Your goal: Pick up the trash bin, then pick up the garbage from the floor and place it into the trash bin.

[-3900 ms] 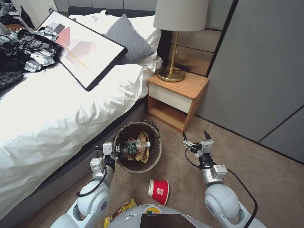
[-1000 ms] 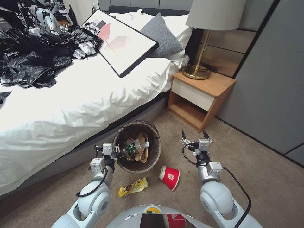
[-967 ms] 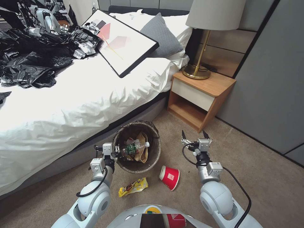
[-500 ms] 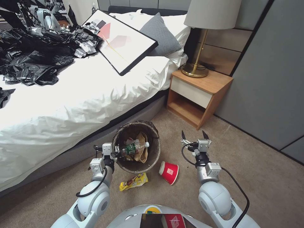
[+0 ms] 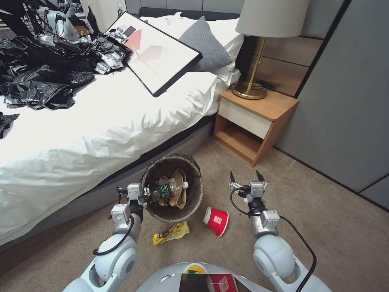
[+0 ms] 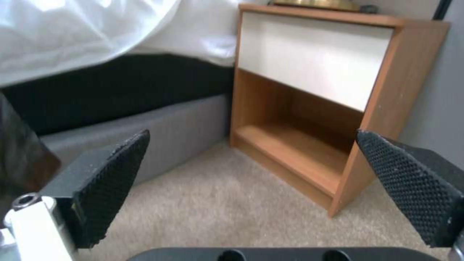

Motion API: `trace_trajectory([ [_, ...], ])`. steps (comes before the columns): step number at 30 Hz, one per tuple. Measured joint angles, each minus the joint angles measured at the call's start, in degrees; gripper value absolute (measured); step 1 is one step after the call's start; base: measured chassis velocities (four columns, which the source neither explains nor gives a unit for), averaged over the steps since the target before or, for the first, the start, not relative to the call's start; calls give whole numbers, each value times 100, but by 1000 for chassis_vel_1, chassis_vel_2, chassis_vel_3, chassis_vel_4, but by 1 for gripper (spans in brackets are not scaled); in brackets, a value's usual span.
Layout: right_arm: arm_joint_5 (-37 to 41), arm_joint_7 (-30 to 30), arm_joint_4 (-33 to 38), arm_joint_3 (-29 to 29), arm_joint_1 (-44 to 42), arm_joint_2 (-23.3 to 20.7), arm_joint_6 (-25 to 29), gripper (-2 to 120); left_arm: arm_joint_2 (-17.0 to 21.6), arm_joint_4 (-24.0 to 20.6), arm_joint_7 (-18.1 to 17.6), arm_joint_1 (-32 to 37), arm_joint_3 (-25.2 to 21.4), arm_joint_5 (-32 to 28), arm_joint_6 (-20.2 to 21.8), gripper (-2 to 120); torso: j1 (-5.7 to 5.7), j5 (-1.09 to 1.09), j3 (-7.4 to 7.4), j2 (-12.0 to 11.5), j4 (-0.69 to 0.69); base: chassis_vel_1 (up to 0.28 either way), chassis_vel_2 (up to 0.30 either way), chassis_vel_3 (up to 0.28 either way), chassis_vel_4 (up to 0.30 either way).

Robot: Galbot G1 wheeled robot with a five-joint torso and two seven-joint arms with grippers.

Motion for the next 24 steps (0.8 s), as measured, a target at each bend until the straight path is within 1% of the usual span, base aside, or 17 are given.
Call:
trace_trajectory([
  [1,0,0,0,0,0,0,0,100,0,0,0,0,0,0,0,0,0,0,0,0,0,0,0,0,0],
  [2,95,-2,-63,-46,60,-136,-24,100,-2,-10,-1,15,-11,13,-2,0,0,2,0,0,-4,0,0,0,0],
  [4,326,-57,-158,-122,188,-419,-87,100,-11,-23,-2,46,-29,36,-11,0,0,1,0,0,0,0,0,0,0],
  [5,326,-57,-158,-122,188,-419,-87,100,-11,-23,-2,46,-29,36,-11,0,0,1,0,0,0,0,0,0,0],
  [7,614,-146,-274,-240,340,-689,-138,100,-19,-27,-4,79,-47,61,-21,0,0,1,0,0,-1,0,0,0,0],
  [8,614,-146,-274,-240,340,-689,-138,100,-19,-27,-4,79,-47,61,-21,0,0,1,0,0,-1,0,0,0,0],
  [11,876,-449,-647,-527,683,-1153,-42,100,-20,-36,-5,101,-58,74,-29,0,0,2,0,0,0,0,0,0,0],
  [12,876,-449,-647,-527,683,-1153,-42,100,-20,-36,-5,101,-58,74,-29,0,0,2,0,0,0,0,0,0,0],
  [14,927,-601,-809,-637,804,-1331,28,100,-19,-36,-7,94,-59,74,-29,0,0,2,0,0,0,0,0,0,0],
  [15,1000,-754,-920,-736,864,-1501,49,100,-16,-36,-9,80,-60,73,-29,0,0,1,0,0,0,0,0,0,0],
  [16,1000,-754,-920,-736,864,-1501,49,100,-16,-36,-9,80,-60,73,-29,0,0,1,0,0,0,0,0,0,0],
  [17,1034,-859,-964,-786,884,-1606,53,100,-14,-33,-9,74,-60,71,-30,0,0,3,0,0,-2,0,0,0,0],
  [19,1152,-1196,-1060,-908,907,-1880,69,100,-11,-10,-10,61,-57,66,-30,0,0,0,0,0,-2,0,0,0,0],
  [20,1152,-1196,-1060,-908,907,-1880,69,100,-11,-10,-10,61,-57,66,-30,0,0,0,0,0,-2,0,0,0,0],
  [22,1258,-1385,-1122,-977,934,-2010,72,100,-11,12,-10,48,-53,62,-30,0,0,2,0,0,-2,0,0,0,0],
  [23,1338,-1579,-1187,-1031,971,-2115,72,100,-13,32,-12,33,-51,59,-30,0,0,1,0,0,-2,0,0,0,0],
  [24,1338,-1579,-1187,-1031,971,-2115,72,100,-13,32,-12,33,-51,59,-30,0,0,1,0,0,-2,0,0,0,0],
])
